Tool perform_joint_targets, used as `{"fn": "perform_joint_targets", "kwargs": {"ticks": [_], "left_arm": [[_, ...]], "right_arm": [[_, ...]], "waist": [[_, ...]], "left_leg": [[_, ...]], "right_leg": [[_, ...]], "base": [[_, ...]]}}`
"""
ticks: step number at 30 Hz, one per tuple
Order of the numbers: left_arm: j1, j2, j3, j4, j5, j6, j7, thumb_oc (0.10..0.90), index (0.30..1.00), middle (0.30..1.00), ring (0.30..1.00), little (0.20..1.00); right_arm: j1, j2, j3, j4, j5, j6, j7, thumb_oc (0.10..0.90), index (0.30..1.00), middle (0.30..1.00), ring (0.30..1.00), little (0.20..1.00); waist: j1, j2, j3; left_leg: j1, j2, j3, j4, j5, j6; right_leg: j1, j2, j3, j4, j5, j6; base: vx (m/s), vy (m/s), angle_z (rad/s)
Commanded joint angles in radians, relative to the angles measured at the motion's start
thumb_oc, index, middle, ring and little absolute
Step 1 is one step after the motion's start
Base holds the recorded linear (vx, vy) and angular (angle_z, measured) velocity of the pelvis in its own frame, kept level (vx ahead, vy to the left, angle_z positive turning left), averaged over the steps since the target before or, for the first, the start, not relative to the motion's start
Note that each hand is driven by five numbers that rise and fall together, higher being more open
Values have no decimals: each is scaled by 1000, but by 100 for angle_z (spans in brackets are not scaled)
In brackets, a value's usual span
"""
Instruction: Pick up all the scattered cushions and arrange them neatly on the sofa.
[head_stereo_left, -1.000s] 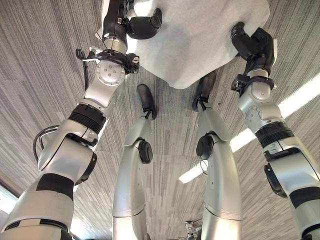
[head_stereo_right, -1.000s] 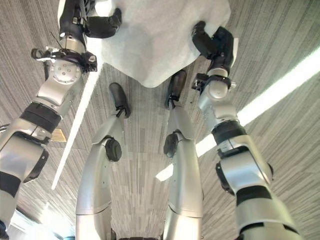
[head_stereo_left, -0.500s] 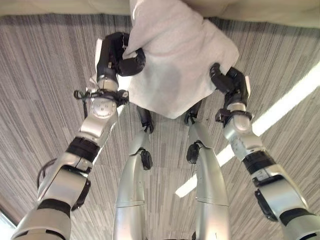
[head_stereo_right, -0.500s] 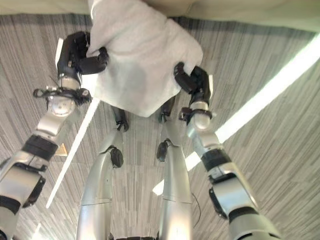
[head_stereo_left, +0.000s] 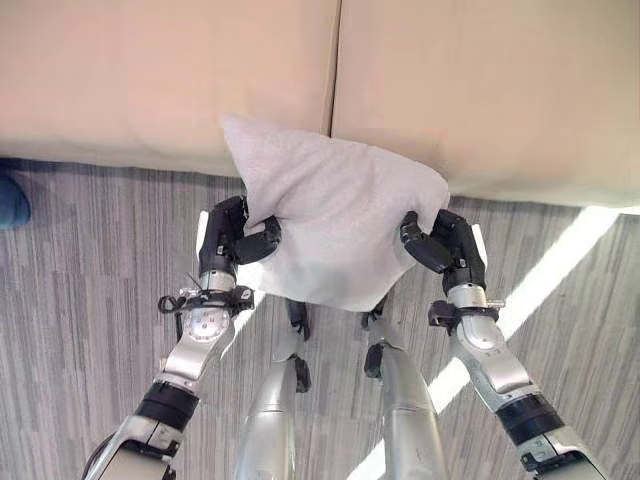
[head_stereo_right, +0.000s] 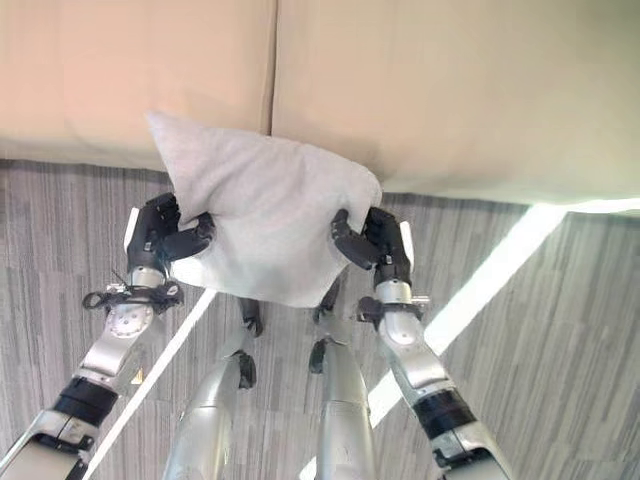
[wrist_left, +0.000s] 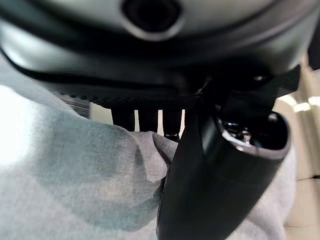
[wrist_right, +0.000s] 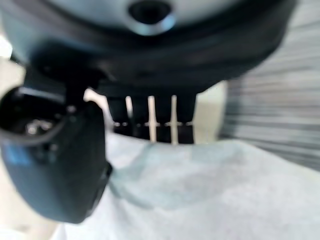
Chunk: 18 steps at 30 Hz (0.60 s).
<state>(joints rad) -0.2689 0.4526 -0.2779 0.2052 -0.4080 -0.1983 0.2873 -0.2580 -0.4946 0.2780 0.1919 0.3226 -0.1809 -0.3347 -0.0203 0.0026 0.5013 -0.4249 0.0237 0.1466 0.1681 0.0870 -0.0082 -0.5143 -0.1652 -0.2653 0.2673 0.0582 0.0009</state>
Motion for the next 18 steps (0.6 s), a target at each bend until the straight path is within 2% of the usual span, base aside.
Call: {"fn": "perform_joint_targets", "kwargs": {"ticks": [1,2,3,4,5,8,9,10,11,15,16,18], "left_arm": [[-74,-51,-97,-113,30,-167,-104,400,300,300,300,300],[-19,-47,-78,-111,24,-173,-115,400,300,300,300,300],[-18,-47,-78,-112,23,-172,-115,400,300,300,300,300],[30,-46,-49,-114,11,-171,-119,400,300,300,300,300],[70,-49,-32,-122,10,-165,-131,400,300,300,300,300],[91,-46,-20,-131,27,-152,-133,400,300,300,300,300],[91,-46,-21,-131,27,-152,-132,400,300,300,300,300],[103,-47,-16,-133,35,-147,-137,400,300,300,300,300],[135,-47,-10,-141,34,-143,-145,400,300,300,300,300],[182,-43,-12,-161,34,-129,-167,400,300,300,300,300],[198,-39,-16,-164,39,-125,-179,400,300,300,300,300],[204,-35,-21,-166,39,-124,-182,400,300,300,300,300]], "right_arm": [[-55,62,26,-193,-124,-151,81,400,300,300,300,300],[-10,61,10,-239,-136,-155,103,400,300,300,300,300],[-9,61,10,-240,-136,-155,103,400,300,300,300,300],[20,53,6,-268,-137,-150,127,400,300,300,300,300],[53,62,-1,-273,-101,-148,167,400,300,300,300,300],[87,67,-22,-280,-79,-141,187,400,300,300,300,300],[87,67,-23,-280,-79,-141,187,400,300,300,300,300],[97,71,-32,-276,-74,-134,192,400,300,300,300,300],[113,72,-39,-275,-84,-128,203,400,300,300,300,300],[136,81,-40,-284,-90,-115,226,400,300,300,300,300],[141,87,-42,-280,-106,-113,229,400,300,300,300,300],[146,95,-43,-278,-112,-109,231,400,300,300,300,300]], "waist": [[4,14,-195],[11,-2,-219],[11,-2,-215],[29,-23,-249],[36,-38,-294],[45,-45,-339],[44,-46,-341],[58,-46,-357],[59,-50,-391],[79,-60,-407],[87,-61,-410],[93,-61,-408]], "left_leg": [[-112,13,-66,102,-116,-65],[-36,30,-62,171,-118,-87],[-31,30,-63,172,-119,-88],[5,33,-87,237,-76,-110],[82,26,-105,141,-120,-90],[131,24,-112,0,-103,-86],[130,21,-113,-7,-96,-85],[160,21,-116,-52,-96,-85],[199,19,-124,-79,-96,-78],[255,7,-105,-75,-125,-55],[276,-5,-95,-72,-145,-33],[288,-8,-85,-72,-150,-21]], "right_leg": [[59,19,-35,-78,-120,75],[204,40,-48,-122,-151,58],[210,41,-49,-124,-151,57],[319,60,-47,-175,-158,50],[381,59,-54,-216,-150,66],[439,62,-51,-260,-133,90],[437,61,-52,-262,-129,91],[472,69,-43,-280,-127,102],[503,60,-43,-295,-119,117],[540,35,-9,-282,-115,139],[537,11,6,-237,-110,157],[519,-5,18,-182,-104,167]], "base": [[215,-146,32],[133,-75,25],[292,-126,9],[388,9,21],[479,42,17],[288,111,11],[241,148,11],[351,207,3],[359,205,-13],[249,218,-54],[128,235,-45],[88,224,-58]]}}
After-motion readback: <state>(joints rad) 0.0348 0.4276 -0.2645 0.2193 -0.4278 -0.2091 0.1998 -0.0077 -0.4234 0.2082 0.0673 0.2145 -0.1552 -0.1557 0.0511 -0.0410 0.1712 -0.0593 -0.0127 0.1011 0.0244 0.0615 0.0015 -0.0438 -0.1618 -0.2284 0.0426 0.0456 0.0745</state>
